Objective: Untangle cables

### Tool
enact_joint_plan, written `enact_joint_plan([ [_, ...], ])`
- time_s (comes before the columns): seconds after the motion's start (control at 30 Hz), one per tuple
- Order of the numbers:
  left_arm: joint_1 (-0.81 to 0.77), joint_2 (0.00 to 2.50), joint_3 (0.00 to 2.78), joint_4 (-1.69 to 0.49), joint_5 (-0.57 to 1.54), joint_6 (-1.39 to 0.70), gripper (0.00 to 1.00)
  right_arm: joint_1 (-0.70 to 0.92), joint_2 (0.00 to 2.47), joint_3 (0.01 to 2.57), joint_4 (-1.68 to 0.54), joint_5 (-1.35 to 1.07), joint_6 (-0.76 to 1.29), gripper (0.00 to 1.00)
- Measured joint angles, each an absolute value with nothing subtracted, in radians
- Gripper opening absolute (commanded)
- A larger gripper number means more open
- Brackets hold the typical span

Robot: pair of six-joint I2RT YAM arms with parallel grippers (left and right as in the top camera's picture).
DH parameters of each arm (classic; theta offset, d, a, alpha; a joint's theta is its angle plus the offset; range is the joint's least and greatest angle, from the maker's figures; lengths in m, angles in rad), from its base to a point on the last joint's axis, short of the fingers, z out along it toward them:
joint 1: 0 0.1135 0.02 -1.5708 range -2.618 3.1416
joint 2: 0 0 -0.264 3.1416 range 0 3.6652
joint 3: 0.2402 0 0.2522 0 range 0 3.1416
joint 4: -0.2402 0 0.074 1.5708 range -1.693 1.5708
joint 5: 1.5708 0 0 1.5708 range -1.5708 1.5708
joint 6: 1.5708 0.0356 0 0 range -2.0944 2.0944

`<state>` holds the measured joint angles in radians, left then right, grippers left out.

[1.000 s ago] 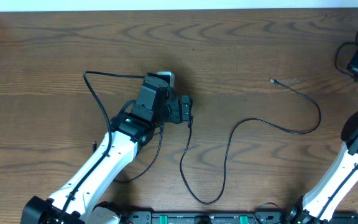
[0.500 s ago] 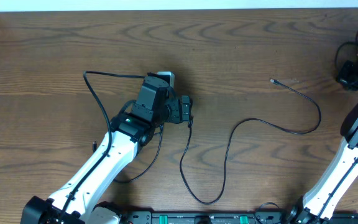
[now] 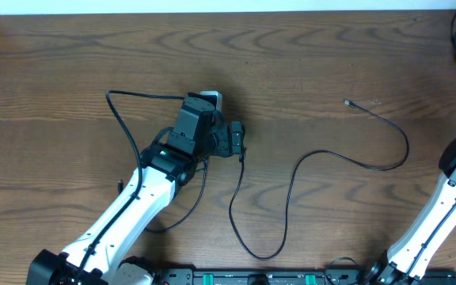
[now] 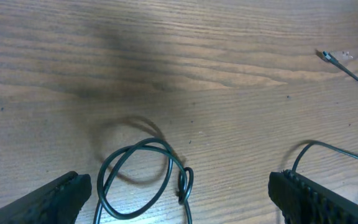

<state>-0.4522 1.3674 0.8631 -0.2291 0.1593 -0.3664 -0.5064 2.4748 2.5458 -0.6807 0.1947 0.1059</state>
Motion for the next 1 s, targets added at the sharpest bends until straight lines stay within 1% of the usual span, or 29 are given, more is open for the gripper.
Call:
enact_joint_plan([
  [0.03,-0.452,1.367,0.863,-0.229,0.159,-0.366,0.98,-0.504,2.460,2.611,-0.687,0.200,0.082,0.15],
  [0.1,-0.452,1.367,0.863,-0.229,0.159,-0.366,0.98,-0.503,2.418,2.667,-0.737,0.215,0.068,0.27],
  [0.13,-0.452,1.367,0.863,-0.229,0.159,-0.366,0.98,-0.503,2.396,2.679,-0.787,0.215,0.071,0.28],
  [0.2,-0.452,1.367,0.863,-0.229,0.159,-0.366,0.98,-0.508,2.366,2.685,-0.904,0.197,0.081,0.08],
  [0.23,-0.452,1.367,0.863,-0.229,0.159,-0.366,0.98,-0.511,2.363,2.684,-0.976,0.174,0.096,0.08],
  [0.27,-0.452,1.367,0.863,-0.229,0.159,-0.366,0.98,-0.514,2.366,2.684,-1.038,0.138,0.107,0.12],
  [0.3,-0.452,1.367,0.863,-0.229,0.159,-0.366,0.98,-0.518,2.373,2.678,-1.114,0.099,0.118,0.19],
  [0.33,-0.452,1.367,0.863,-0.229,0.159,-0.366,0.98,-0.521,2.384,2.671,-1.196,0.044,0.129,0.24],
  [0.43,-0.452,1.367,0.863,-0.229,0.159,-0.366,0.98,-0.511,2.423,2.652,-1.387,-0.089,0.132,0.24],
  [0.53,-0.452,1.367,0.863,-0.229,0.159,-0.366,0.98,-0.480,2.442,2.640,-1.498,-0.160,0.132,0.24],
  [0.73,-0.452,1.367,0.863,-0.229,0.159,-0.366,0.98,-0.365,2.401,2.638,-1.595,-0.196,0.128,0.26],
  [0.8,-0.452,1.367,0.863,-0.226,0.159,-0.366,0.98,-0.337,2.358,2.636,-1.615,-0.202,0.125,0.28],
  [0.83,-0.452,1.367,0.863,-0.216,0.163,-0.367,0.98,-0.321,2.296,2.634,-1.627,-0.208,0.125,0.28],
  [0.87,-0.452,1.367,0.863,-0.213,0.176,-0.369,0.98,-0.318,2.262,2.634,-1.629,-0.210,0.125,0.31],
  [0.9,-0.452,1.367,0.864,-0.216,0.186,-0.370,0.98,-0.318,2.220,2.634,-1.632,-0.210,0.125,0.38],
  [0.93,-0.452,1.367,0.864,-0.226,0.199,-0.370,0.98,-0.320,2.165,2.634,-1.638,-0.210,0.125,0.53],
  [1.0,-0.452,1.367,0.864,-0.230,0.212,-0.370,0.98,-0.324,2.054,2.634,-1.651,-0.210,0.124,0.60],
])
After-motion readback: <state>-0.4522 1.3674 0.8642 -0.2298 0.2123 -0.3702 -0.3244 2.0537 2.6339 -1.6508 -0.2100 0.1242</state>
